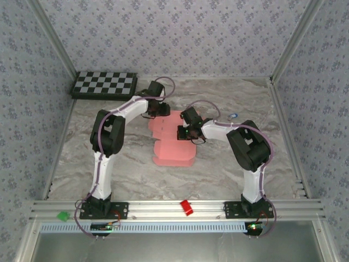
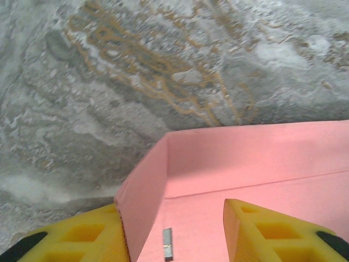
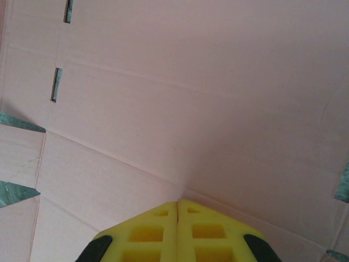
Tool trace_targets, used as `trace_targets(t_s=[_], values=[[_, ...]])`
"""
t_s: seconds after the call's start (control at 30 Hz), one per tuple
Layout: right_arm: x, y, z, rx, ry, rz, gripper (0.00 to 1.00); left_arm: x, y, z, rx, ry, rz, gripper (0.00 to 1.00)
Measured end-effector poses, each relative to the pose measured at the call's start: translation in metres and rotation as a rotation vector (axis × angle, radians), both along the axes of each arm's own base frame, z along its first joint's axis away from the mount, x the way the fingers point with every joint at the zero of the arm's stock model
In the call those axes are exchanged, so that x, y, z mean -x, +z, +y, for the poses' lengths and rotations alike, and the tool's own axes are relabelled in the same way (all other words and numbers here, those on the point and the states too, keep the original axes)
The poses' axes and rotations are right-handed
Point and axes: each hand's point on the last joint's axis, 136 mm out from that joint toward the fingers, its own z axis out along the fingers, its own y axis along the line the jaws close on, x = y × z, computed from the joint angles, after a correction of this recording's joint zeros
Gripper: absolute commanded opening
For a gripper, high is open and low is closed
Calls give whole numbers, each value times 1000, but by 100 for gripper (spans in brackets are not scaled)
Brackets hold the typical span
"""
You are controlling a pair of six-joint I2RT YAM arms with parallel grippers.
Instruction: Fold the paper box
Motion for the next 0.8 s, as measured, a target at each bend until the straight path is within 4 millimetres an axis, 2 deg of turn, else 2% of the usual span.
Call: trace_targets(t_s=[0.17, 0.43, 0.7, 0.8], values=[[0, 0, 0, 0, 0, 0, 0, -2, 7, -9, 18, -33, -23, 45], [0, 0, 1, -3, 2, 1, 0, -13, 33, -36, 91, -112, -73, 44], [0, 0, 1, -4, 2, 0, 0, -7, 4, -43, 93, -136, -7, 44], [0, 0, 1, -4, 2, 0, 0, -5, -1, -43, 95, -144, 8, 44]])
